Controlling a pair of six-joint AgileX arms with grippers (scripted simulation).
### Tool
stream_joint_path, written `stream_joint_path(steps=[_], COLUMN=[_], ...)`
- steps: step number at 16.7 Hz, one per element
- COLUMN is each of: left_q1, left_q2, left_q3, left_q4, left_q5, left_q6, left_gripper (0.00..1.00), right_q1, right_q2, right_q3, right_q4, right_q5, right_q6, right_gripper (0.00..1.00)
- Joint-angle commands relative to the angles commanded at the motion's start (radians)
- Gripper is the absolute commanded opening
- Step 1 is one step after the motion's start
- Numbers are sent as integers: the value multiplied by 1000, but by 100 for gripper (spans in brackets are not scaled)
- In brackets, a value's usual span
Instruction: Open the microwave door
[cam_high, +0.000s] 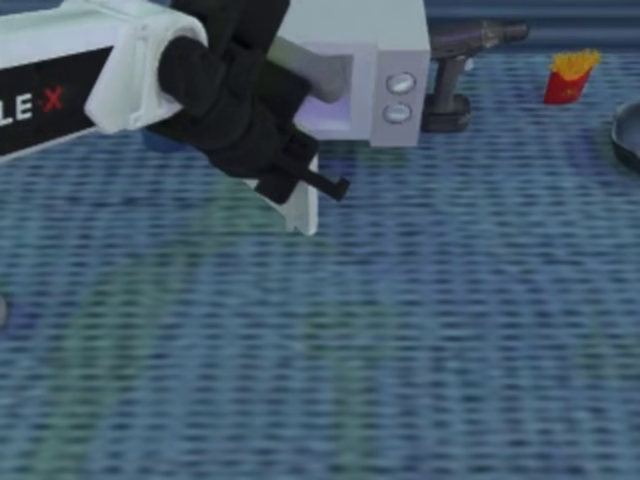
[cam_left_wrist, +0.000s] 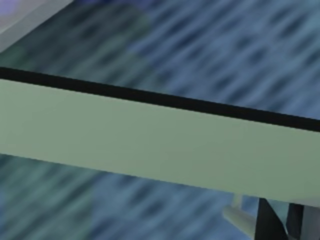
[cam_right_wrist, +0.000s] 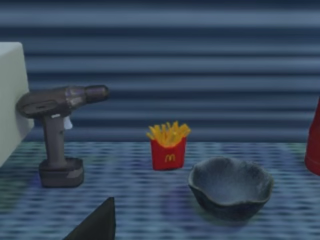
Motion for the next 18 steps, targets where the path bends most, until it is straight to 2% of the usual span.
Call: stream_joint_path(steps=[3, 8, 18], left_q1=[14, 62, 64], left_q2=[-13, -56, -58], left_q3=[-14, -61, -64], left_q4=[-2, -8, -9], left_q5=[16, 81, 86], left_q6=[37, 160, 167], left_gripper=[0, 0, 0], right_q1=[0, 0, 0], right_q2=[0, 0, 0], right_q3=[0, 0, 0], right_q4=[0, 0, 0], right_q5=[0, 0, 0], right_q6=[0, 0, 0], right_gripper=[100, 100, 100])
